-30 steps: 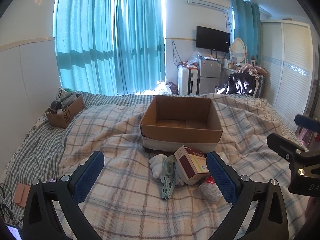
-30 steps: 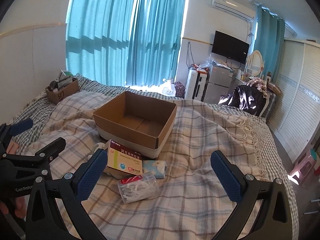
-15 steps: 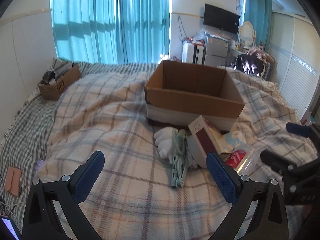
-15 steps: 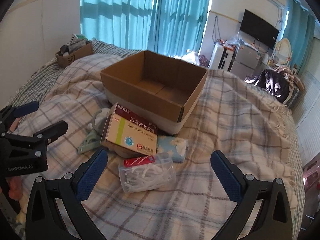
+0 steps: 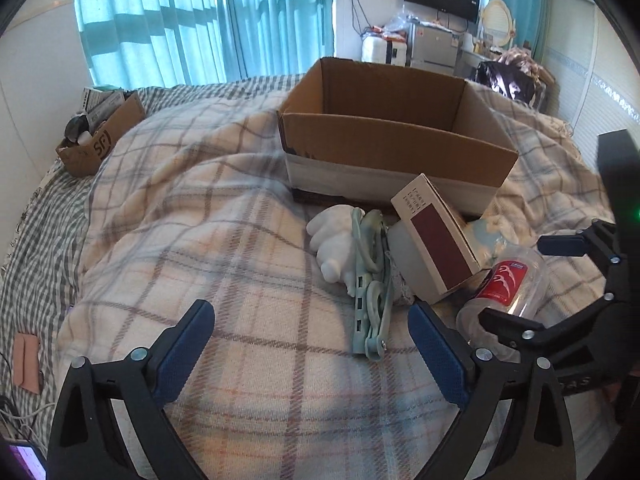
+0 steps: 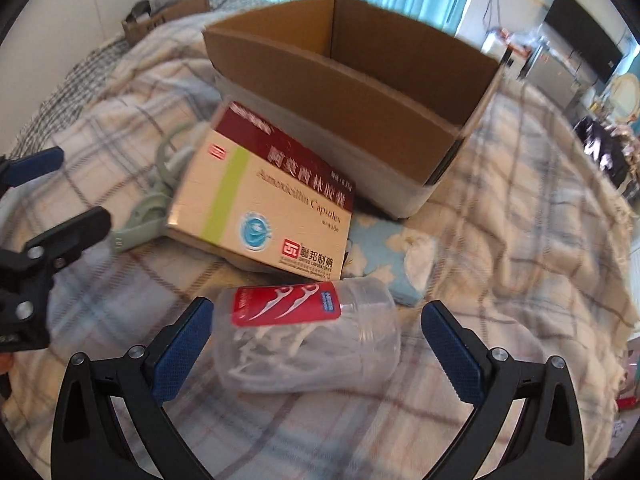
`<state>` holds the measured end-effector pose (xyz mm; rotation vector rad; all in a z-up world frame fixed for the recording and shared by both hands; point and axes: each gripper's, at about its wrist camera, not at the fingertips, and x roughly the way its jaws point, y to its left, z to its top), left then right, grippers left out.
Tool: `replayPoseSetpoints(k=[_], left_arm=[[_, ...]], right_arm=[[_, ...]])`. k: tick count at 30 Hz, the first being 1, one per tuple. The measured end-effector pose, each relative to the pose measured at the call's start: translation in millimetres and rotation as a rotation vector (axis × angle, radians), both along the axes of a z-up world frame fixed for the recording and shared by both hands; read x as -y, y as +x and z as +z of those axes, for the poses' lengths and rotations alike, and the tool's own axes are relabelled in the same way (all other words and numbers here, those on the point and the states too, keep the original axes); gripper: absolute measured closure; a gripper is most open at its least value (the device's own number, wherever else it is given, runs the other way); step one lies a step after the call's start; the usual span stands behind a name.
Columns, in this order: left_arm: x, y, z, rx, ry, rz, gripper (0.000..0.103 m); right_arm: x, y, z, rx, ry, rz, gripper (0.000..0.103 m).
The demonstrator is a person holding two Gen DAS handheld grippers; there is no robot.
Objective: Organize objects
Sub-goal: 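Reach both tools toward the items in front of the box, then grasp the floss canister with the right tool while the left grasps the green clip, drop both into box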
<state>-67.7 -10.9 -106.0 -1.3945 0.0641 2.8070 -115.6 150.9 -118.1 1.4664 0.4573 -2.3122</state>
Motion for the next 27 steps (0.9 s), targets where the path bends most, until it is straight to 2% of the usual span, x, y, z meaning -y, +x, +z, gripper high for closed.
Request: replayPoseSetpoints(k=[2,3,4,5,9,10,13,15,16,18,20,27], left_arm=[[-3,-4,-1,0.015,-0.008,-0.005,0.01],[-5,-6,-2,0.021,-0.012,-0.01,0.011],[-7,-8,-2,0.03,-0.014,-0.02,0.014],[-10,-10,-3,0.039,-0.013,-0.031,0.016],[-26,-23,-12,0.076,-0.019,-0.091,0.02],[-30,-26,-14,0.082,-0.02,-0.101,0.027],[-36,-38,-29,0.126,-0.025,-0.12,0.04],[-39,-45,-39,0.158,-0.022,-0.125,0.057],[-40,-48,-42,0.175,-0.011,-0.133,0.071],[-42,-50,-44,0.183,0.003,-0.139,0.073],[-42,-45,-41,0.168,0.011,-0.149,0.081],[-32,-17,-18,0.101,0.057,-0.144,0.084]], right_arm=[[-2,-4,-10,0.039,0.005,-0.002,0.001],[-4,-3,-12,0.052,-0.006,-0.001,0.004],[-6,-2,-12,0.058,-0.024,-0.002,0.012],[-9,0,-9,0.058,-0.047,-0.004,0.014],[-25,12,10,-0.012,-0.09,-0.053,0.014],[-31,16,15,-0.031,-0.103,-0.068,0.014],[-45,23,29,-0.091,-0.11,-0.116,0.014],[-50,23,35,-0.111,-0.13,-0.139,0.014],[-52,22,37,-0.111,-0.142,-0.142,0.014],[-55,18,37,-0.108,-0.151,-0.142,0.014],[-51,18,36,-0.106,-0.149,-0.135,0.014],[-51,28,34,-0.127,-0.152,-0.14,0.014]])
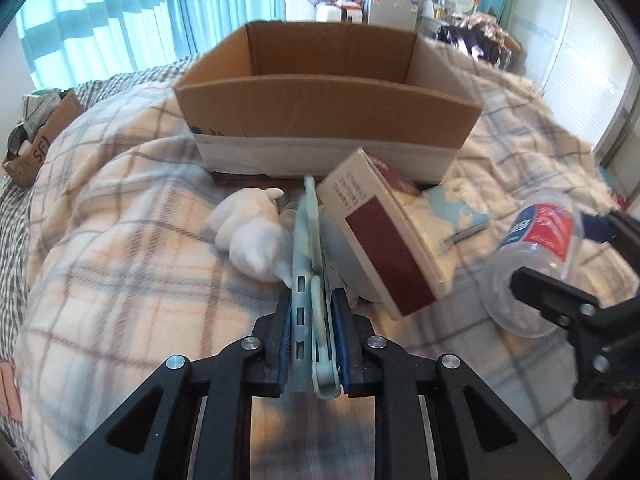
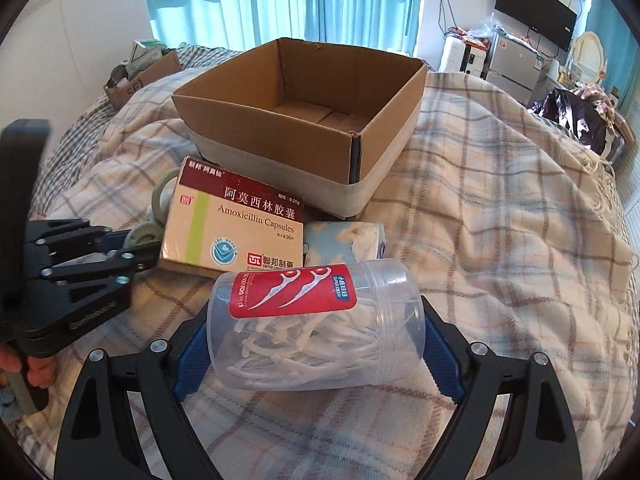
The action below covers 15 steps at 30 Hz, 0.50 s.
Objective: Organize objects
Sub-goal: 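Grasp the floss canister with the right tool while the left grasps the green clip, drop both into box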
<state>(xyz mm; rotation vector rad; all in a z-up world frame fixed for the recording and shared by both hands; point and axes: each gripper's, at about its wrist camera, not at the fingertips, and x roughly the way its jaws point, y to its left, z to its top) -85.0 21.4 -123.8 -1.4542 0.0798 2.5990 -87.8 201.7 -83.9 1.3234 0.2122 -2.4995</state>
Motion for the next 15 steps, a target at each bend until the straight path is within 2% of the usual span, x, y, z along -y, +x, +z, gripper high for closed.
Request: replayPoseSetpoints(k=[10,15], left_arm=[[4,38,37,-0.097,0.004,0.022,0.085],[11,56,55,-0.113,0.062,0.012,0.086]], right_arm=[[-6,40,16,-0.051,-0.036,-0.045,0.014],[-7,58,37,-0.089,-0.078,-0.07,0.014]])
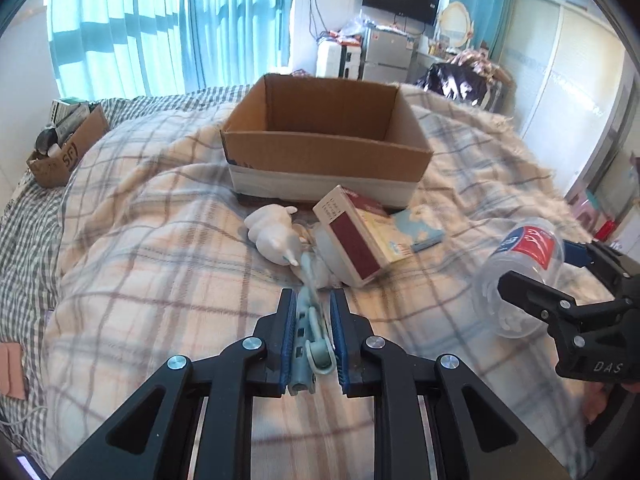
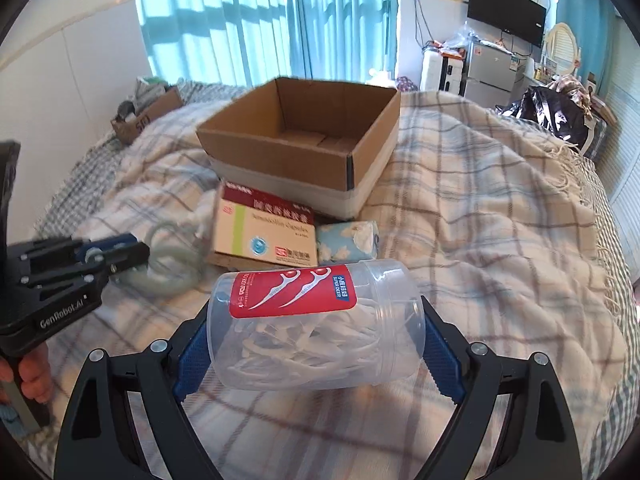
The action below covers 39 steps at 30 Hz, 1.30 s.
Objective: Organize objects
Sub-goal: 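Grasp the floss canister with the right tool while the left grasps the green clip, drop both into box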
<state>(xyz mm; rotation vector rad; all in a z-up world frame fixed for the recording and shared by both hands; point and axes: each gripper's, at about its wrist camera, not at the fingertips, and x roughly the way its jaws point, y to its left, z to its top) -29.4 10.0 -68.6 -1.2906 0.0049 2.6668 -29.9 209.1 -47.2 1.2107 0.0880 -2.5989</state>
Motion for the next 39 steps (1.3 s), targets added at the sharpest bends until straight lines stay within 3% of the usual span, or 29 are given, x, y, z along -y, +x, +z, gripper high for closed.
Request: replayPoseSetpoints(k=[8,14,23,28,33,39], left_arm=[[6,16,33,-0.076,0.005,-0.014,0.094],[9,1,66,-0.137,0.014,-0.029,0.094],[-3,-72,121,-0.25,-0.023,-0.053,0.094],[-13,-138,140,-0.3,-0.037,-0.051,0.094],[-18,-193,129,-0.3,-0.049,-0.062,0.094],[-13,-240,65,-0.183,-0.075,-0.044,0.094]], right_arm=[[16,15,30,-0.058,-0.002,0.022,0.014],[33,7,58,-0.121,0.034,0.06,0.014],[45,-56,109,-0.232,0.064,0.08,0.014],[48,-111,113,-0.246,0.077,0.078,0.014],[49,-172,91,-0.21,0.086,0.076,0.014],[51,-225,38,-0.098,0.073,0.085,0.014]])
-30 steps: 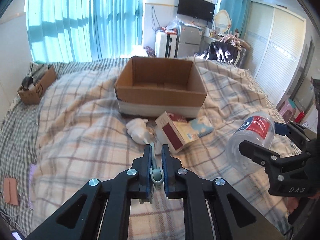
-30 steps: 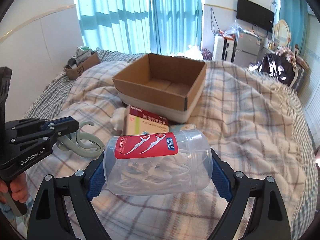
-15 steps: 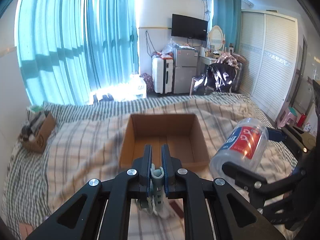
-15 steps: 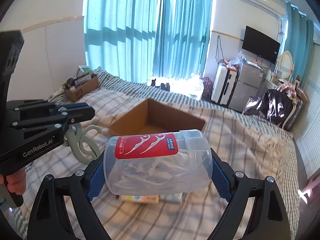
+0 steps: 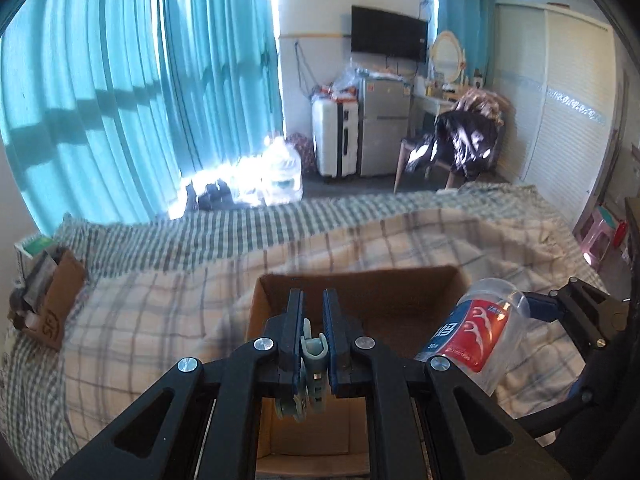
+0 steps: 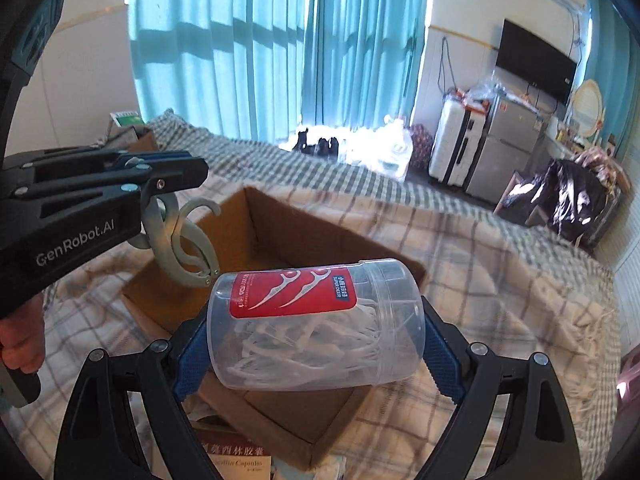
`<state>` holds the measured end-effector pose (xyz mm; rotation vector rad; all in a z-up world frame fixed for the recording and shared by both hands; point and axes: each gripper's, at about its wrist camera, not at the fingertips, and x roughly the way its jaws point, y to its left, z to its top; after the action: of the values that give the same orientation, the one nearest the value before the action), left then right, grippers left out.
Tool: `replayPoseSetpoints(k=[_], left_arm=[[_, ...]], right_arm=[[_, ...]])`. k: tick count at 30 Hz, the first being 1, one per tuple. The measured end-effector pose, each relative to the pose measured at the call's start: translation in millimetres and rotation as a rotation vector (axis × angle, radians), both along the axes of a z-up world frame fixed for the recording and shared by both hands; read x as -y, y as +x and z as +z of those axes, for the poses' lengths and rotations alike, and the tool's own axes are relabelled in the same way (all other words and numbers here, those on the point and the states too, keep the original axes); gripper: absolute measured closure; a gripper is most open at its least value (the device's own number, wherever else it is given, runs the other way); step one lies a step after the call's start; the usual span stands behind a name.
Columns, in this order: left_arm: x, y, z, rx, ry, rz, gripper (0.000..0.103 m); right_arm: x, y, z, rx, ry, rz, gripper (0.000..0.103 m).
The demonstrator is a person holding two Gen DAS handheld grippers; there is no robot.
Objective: Organize objects
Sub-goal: 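Grasp the floss canister with the right tool while the left grasps the green clip, drop both into box, then grasp the Amoxicillin box upright with the right tool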
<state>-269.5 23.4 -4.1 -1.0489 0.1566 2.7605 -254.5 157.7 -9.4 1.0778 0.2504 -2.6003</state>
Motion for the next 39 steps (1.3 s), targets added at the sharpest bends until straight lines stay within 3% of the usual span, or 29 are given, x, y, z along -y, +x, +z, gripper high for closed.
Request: replayPoseSetpoints(k=[4,9,10,12,13,14,17,19,23,26,29,34,37,39], left_arm=[[0,-8,-26,0.055,-0.008,-0.001,0.094],[-4,5,-23,0.06,-0.034,-0.018,0.09],[-5,9,-19,0.059,-0.039,-0.018,0.083],[-4,18,-8,0.044,-0.062,-0.007,0.052],[-2,24,-2,0.026,-0.075,0.01,0.031],[1,31,5,0.006,-0.078,0.028,0.027],[10,49,24,-0.001,-0.045,0.044,0.026],[17,63,33,-0.004,-0.026,0.056,0.016],[24,89,45,-0.02,-0.032,0.072,0.011],[30,114,44,-0.015,-0.035,0.094,0.002],[32,133,34,0.027,-0.058,0.117,0.002],[52,166,1,0.066,-0.004,0.199,0.001],[63,184,-26,0.074,0.022,0.26,0.001],[67,194,-44,0.066,-0.012,0.295,0.001]], right_arm=[[3,-5,-21,0.034,-0.006,0.018,0.014],[-6,8,-12,0.012,-0.026,0.003,0.009],[-9,12,-7,0.0,-0.036,-0.011,0.006],[-18,22,6,-0.013,-0.066,-0.03,0.003],[-22,28,11,-0.018,-0.073,-0.043,0.003],[-28,36,19,-0.028,-0.075,-0.065,0.003],[-36,60,39,-0.054,-0.077,-0.088,0.003],[-40,78,49,-0.066,-0.063,-0.099,0.003],[-42,111,71,-0.106,-0.021,-0.124,0.003],[-42,134,83,-0.142,0.002,-0.144,0.003],[-38,154,88,-0.19,0.026,-0.169,0.003],[-19,183,63,-0.231,0.087,-0.153,0.003],[-11,186,30,-0.187,0.059,-0.125,0.003],[-3,185,3,-0.143,0.055,-0.102,0.003]])
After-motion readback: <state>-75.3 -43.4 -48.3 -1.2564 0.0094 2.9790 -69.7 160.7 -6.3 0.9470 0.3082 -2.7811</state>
